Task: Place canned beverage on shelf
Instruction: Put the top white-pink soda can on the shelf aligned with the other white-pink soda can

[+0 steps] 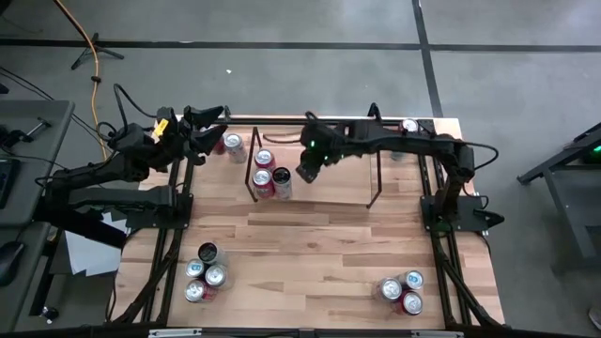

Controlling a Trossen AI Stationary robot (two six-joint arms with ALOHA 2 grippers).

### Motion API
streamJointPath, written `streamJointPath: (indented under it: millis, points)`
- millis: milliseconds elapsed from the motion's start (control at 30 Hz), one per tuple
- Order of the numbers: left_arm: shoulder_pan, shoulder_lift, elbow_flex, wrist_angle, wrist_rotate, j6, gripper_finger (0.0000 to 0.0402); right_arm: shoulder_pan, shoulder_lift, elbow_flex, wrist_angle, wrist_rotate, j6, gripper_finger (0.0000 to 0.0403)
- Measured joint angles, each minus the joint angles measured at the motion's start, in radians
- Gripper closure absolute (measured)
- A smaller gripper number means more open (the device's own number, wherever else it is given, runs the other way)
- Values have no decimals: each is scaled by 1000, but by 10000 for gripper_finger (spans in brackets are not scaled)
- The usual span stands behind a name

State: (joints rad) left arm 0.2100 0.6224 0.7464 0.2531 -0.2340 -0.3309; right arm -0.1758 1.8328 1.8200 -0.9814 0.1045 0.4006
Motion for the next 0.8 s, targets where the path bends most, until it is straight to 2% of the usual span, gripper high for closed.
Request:
streamJointPath:
  millis: [167, 300, 533, 667, 800]
  points:
    - [-1, 1, 0, 2, 1, -7, 64, -81, 0, 17, 29, -198, -297, 156]
    - [-1, 1, 0, 10, 23, -8, 64, -125, 20, 17, 60, -355, -447, 156]
    - [-1, 0, 0, 51, 24, -8, 64, -143, 100, 42, 79, -327, -652, 156]
    - [-1, 1, 0, 56, 23, -8, 64, -154, 174, 147, 24, -325, -671, 156]
    - [-1, 1, 0, 60, 23, -8, 64, -159, 259, 286, -113, -342, -698, 156]
